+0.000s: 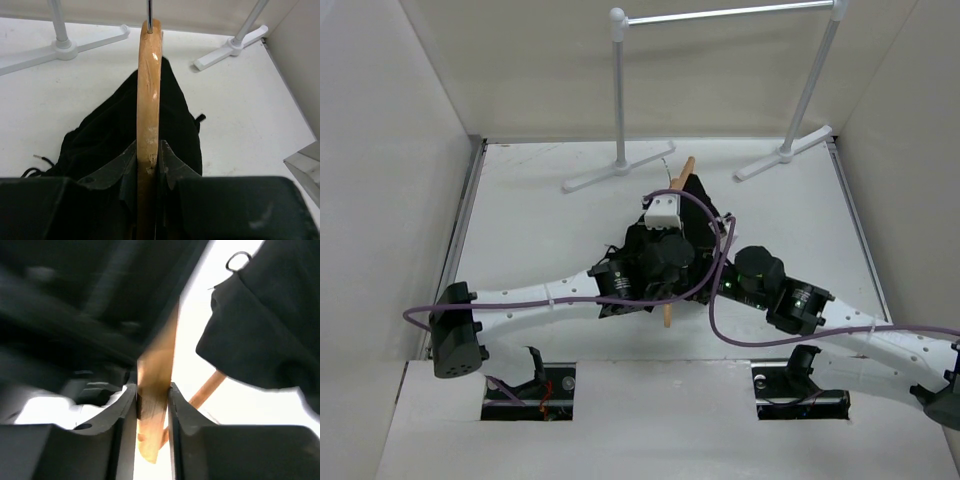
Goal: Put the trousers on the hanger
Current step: Place the hanger at the clothesline.
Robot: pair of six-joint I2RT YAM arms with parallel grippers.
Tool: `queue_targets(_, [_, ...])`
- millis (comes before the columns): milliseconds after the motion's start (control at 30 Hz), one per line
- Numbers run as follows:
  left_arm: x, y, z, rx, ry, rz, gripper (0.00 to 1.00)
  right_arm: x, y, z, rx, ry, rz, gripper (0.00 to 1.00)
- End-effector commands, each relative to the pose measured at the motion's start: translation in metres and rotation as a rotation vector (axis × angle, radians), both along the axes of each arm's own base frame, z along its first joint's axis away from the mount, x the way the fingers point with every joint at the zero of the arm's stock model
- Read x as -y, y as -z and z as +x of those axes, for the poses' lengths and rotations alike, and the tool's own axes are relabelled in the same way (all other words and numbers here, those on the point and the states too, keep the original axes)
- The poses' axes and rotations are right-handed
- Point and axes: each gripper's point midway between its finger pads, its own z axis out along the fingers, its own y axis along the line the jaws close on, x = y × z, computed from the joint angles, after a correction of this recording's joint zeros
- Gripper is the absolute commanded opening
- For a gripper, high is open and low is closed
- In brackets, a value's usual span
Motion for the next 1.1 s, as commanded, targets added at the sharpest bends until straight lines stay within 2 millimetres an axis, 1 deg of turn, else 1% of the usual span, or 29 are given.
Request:
queue_targets(0, [-0.006,-0.042,0.001,0.054,-0.031,-0.171,0.00,-0.007,-0.037,0.000,0.086,-0.001,0.126,0.17])
queue_targets(33, [-0.009,-0.043,0.001,0.055,-0.034,-0.179,0.01,-0.005,-0.039,0.000,0.087,0.007,0.136,0.14])
queue_targets(100, [-0.014,-0.046,-0.002,0.055,-0.033,-0.201,0.08,-0.001,-0.046,-0.002,0.090,0.015,0.164,0.10])
queue_targets(133, [-0.016,-0.050,-0.004,0.055,-0.026,-0.217,0.14,0.000,-0.052,-0.004,0.092,0.007,0.184,0.09])
queue_targets(167, [-0.019,-0.056,-0.006,0.058,-0.017,-0.230,0.24,0.002,-0.058,-0.005,0.099,0.006,0.203,0.09])
queue_targets(233, [-0.026,-0.066,-0.011,0.064,-0.007,-0.255,0.35,0.004,-0.070,-0.006,0.117,-0.005,0.235,0.08])
queue_targets(300, [-0.037,-0.078,-0.017,0.076,0.000,-0.284,0.47,0.008,-0.081,-0.002,0.130,0.000,0.256,0.08])
queue_targets(333, [-0.041,-0.082,-0.018,0.079,0.001,-0.293,0.50,0.009,-0.086,0.002,0.136,0.003,0.263,0.08])
queue_targets(467, [-0.060,-0.103,-0.029,0.093,0.027,-0.342,0.73,0.013,-0.096,0.022,0.155,0.027,0.259,0.08])
queue_targets(533, [-0.068,-0.113,-0.035,0.100,0.047,-0.367,1.00,0.015,-0.102,0.035,0.169,0.043,0.256,0.08])
queue_targets(667, [-0.095,-0.128,-0.038,0.119,0.029,-0.409,1.00,0.015,-0.116,0.055,0.193,0.059,0.282,0.07])
queue_targets(733, [-0.109,-0.134,-0.038,0.129,0.011,-0.426,1.00,0.015,-0.128,0.064,0.207,0.066,0.310,0.06])
queue_targets(800, [-0.124,-0.140,-0.036,0.141,-0.014,-0.440,1.00,0.015,-0.145,0.070,0.223,0.060,0.353,0.06])
queue_targets(900, [-0.148,-0.137,-0.029,0.147,-0.070,-0.425,1.00,0.019,-0.176,0.078,0.268,0.052,0.418,0.05])
queue_targets(1000, [-0.162,-0.131,-0.025,0.140,-0.106,-0.400,1.00,0.029,-0.200,0.089,0.310,0.064,0.452,0.05])
queue_targets(1067, [-0.167,-0.126,-0.023,0.135,-0.120,-0.384,1.00,0.039,-0.218,0.097,0.343,0.079,0.475,0.05])
